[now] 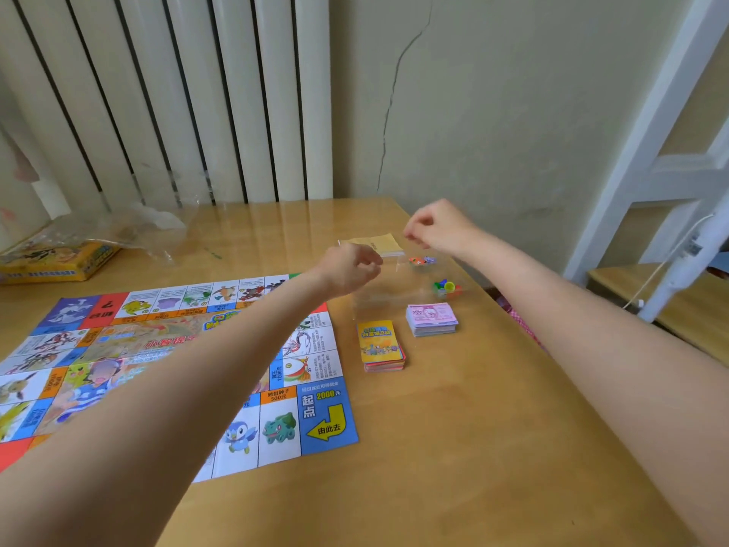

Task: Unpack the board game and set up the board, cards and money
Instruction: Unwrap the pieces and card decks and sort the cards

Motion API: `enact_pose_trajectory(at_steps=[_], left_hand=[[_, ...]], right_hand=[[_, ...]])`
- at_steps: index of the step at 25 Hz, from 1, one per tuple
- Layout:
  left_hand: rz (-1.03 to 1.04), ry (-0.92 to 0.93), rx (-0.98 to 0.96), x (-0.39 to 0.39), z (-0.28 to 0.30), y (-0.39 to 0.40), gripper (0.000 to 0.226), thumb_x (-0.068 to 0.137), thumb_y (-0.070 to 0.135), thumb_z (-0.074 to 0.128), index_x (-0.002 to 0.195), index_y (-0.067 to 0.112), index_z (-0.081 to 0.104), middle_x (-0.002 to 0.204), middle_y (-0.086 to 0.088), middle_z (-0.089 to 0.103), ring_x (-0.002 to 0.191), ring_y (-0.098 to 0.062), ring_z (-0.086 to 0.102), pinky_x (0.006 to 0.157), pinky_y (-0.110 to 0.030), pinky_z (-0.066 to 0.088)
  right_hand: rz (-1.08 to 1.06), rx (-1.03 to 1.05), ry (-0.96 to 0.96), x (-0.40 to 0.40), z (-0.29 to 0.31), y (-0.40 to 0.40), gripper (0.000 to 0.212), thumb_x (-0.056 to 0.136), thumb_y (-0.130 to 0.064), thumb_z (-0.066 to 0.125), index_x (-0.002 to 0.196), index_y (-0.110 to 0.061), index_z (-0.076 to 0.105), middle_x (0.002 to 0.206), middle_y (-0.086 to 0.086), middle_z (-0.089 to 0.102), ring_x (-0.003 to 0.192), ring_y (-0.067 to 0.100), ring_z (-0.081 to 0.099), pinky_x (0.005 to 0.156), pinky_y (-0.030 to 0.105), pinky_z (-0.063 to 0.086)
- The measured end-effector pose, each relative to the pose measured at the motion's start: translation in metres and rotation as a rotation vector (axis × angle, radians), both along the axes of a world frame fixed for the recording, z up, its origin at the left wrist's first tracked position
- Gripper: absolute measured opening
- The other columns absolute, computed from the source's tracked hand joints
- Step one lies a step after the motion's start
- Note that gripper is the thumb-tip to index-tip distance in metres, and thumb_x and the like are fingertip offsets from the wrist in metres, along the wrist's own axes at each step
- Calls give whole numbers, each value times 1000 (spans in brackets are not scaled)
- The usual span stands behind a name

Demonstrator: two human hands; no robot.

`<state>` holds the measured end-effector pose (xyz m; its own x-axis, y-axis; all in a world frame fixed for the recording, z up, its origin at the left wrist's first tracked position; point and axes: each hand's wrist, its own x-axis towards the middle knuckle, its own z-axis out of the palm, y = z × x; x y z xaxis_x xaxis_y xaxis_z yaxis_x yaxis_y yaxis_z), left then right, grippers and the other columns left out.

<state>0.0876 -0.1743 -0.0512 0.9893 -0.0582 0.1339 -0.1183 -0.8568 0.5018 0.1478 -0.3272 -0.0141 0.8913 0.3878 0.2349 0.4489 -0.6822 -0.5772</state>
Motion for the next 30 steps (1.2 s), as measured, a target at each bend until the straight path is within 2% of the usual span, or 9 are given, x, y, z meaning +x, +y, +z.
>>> enact_pose_trajectory(at_steps=[2,4,7,10,13,18,21,25,30], left_hand=[[-140,69,96,9,-3,-10,39,95,28,50,133,19,51,142,-4,46,129,-20,43,99,-21,31],[-247,157,201,20,-10,-17,46,92,40,52,135,26,48,145,-1,41,133,-19,38,109,-29,30],[-295,159,391,31,-21,-18,37,89,38,56,124,27,59,137,-2,49,125,-22,47,104,-36,38],[-264,117,394,36,-25,-18,30,87,34,59,115,23,65,127,-3,57,118,-24,52,98,-35,42],[-229,140,420,35,-21,-13,26,89,30,57,113,24,66,121,-2,61,112,-24,55,93,-32,45],[-166,182,410,34,-14,21,25,90,23,57,112,21,67,123,0,62,113,-20,55,95,-29,43],[-149,196,418,33,-13,26,27,91,21,56,116,19,66,125,-1,61,115,-20,54,95,-26,41],[-123,210,411,36,-13,22,28,90,19,57,117,16,65,124,-2,62,115,-21,54,95,-26,41],[-115,226,383,39,-15,24,27,89,19,59,115,16,66,122,-3,63,113,-21,56,96,-28,43]], right_hand=[[-92,-201,-16,23,-13,0,27,90,-5,45,96,0,71,108,14,68,107,28,59,94,33,45],[-107,-368,8,33,-27,-5,26,89,-5,46,97,-4,70,112,15,66,106,30,59,91,31,45],[-178,-443,43,38,-31,-21,15,86,-10,57,90,0,68,101,19,66,96,32,63,86,35,52],[-161,-517,104,30,-31,-30,15,84,-9,59,89,1,69,92,17,68,89,30,67,81,33,54],[8,-628,88,22,-34,-23,30,88,-4,49,109,-12,69,114,10,65,107,24,58,81,22,43],[168,-845,90,21,-37,11,45,92,-3,39,134,-16,50,137,11,48,120,31,46,94,31,40],[171,-989,133,25,-34,31,42,95,-10,42,137,-10,44,140,11,44,123,30,45,98,33,40],[134,-1060,181,38,-33,43,40,92,-18,50,131,-9,49,132,11,50,117,29,52,99,37,44],[182,-1054,187,37,-32,37,38,92,-9,45,130,-9,48,130,11,51,117,29,52,92,32,44]])
